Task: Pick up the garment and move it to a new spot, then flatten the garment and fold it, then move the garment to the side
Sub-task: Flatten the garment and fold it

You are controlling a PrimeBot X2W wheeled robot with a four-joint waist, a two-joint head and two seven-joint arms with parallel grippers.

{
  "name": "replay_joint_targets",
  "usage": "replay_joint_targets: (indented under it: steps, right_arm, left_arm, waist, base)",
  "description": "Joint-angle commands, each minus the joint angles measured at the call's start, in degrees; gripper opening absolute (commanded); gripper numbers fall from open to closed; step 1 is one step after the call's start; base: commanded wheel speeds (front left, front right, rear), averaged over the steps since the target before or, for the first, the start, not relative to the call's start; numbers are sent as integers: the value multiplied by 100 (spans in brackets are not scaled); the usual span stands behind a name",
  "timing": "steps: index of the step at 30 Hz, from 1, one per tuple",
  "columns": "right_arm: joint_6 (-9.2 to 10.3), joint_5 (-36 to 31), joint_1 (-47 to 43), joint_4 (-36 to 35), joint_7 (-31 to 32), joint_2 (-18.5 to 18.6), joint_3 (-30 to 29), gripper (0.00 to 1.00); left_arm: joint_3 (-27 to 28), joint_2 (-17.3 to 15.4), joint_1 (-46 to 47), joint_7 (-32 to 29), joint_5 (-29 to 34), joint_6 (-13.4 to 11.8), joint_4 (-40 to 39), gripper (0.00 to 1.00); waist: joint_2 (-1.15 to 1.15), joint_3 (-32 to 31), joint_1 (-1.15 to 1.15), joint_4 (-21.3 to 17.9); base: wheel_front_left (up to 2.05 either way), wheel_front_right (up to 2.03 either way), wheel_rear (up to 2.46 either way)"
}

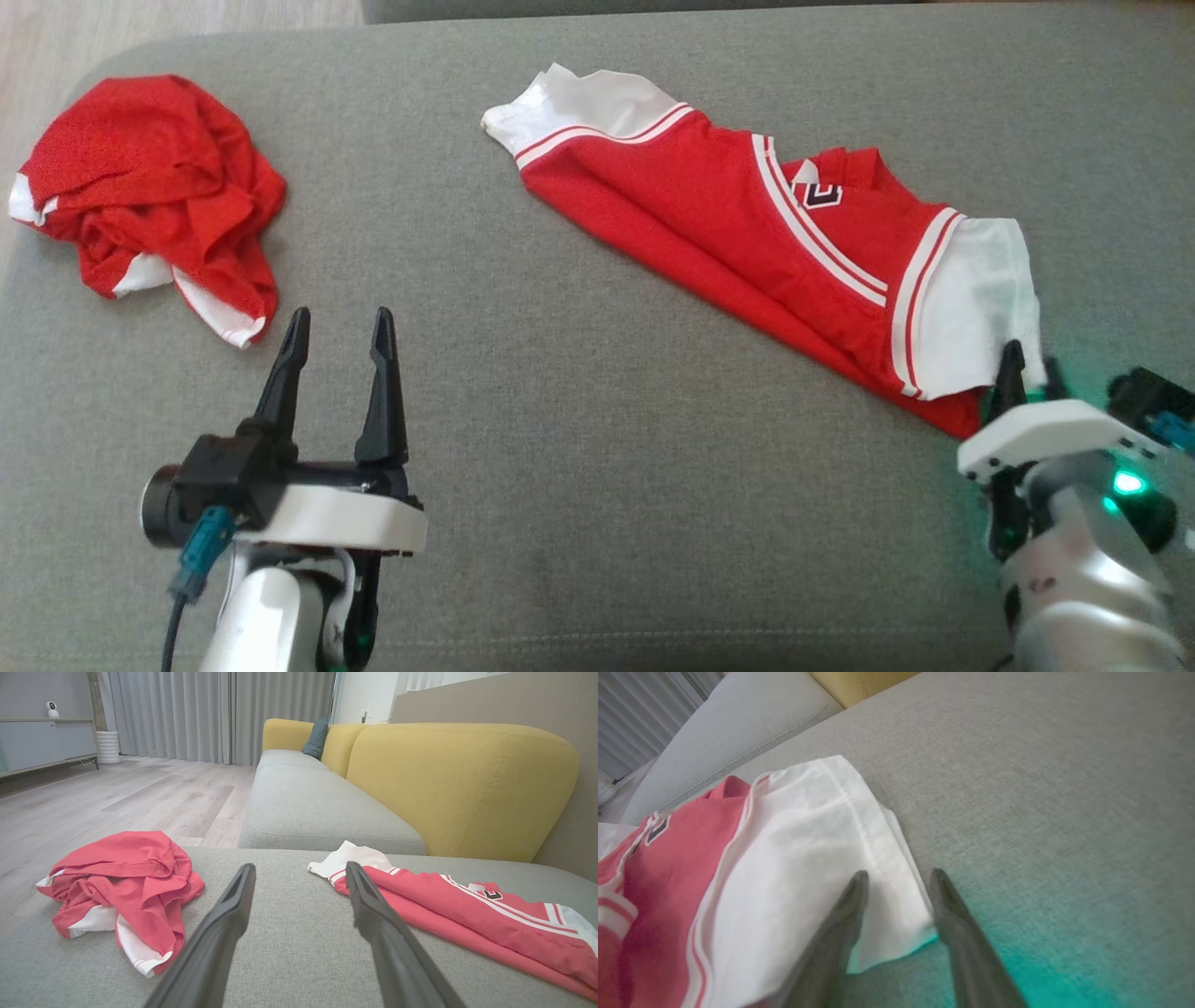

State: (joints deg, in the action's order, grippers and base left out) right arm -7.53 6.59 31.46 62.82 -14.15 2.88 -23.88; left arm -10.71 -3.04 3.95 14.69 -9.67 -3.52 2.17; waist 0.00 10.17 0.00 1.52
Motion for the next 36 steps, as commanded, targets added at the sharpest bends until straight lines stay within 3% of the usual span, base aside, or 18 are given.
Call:
replay_joint_targets:
  steps: [1,5,8,17,26,30,36]
  right_arm:
    - [4,75,195,31,-59,-1,288,0]
    - [4,445,352,127,-80,-1,625,0]
    - [4,855,336,-224,-83,-1,1058,0]
    - [4,2103,47,-1907,-50,-1,2561,0]
    - [4,3702,-267,-4050,626,-1,4148,0]
    - [4,3939,-306,-4232,694,-1,5025,0]
    - [4,4254,-138,-3676,701,-1,6298,0]
  left_arm:
    - [195,9,239,30,-3,12,-145,100]
    - [213,12,218,30,-20,4,-80,100]
    - [211,14,178,30,-45,-19,-51,100]
    - [185,15,-101,30,-185,-193,-52,100]
    - [62,15,-280,30,-282,-300,-79,100]
    - [54,16,-301,30,-299,-334,-90,100]
    - [2,16,-289,30,-343,-335,-67,100]
  waist:
    - [0,-36,0,-18]
    - [0,-160,0,-53]
    - [0,-300,0,-79]
    - [0,-832,0,-195]
    - [0,-1187,0,-44]
    - [0,-1227,0,158]
    - [0,-1181,0,597]
  base:
    - [0,0,0]
    - [0,0,0]
    - [0,0,0]
    - [0,0,0]
    - [0,0,0]
    - [0,0,0]
    - [0,0,0]
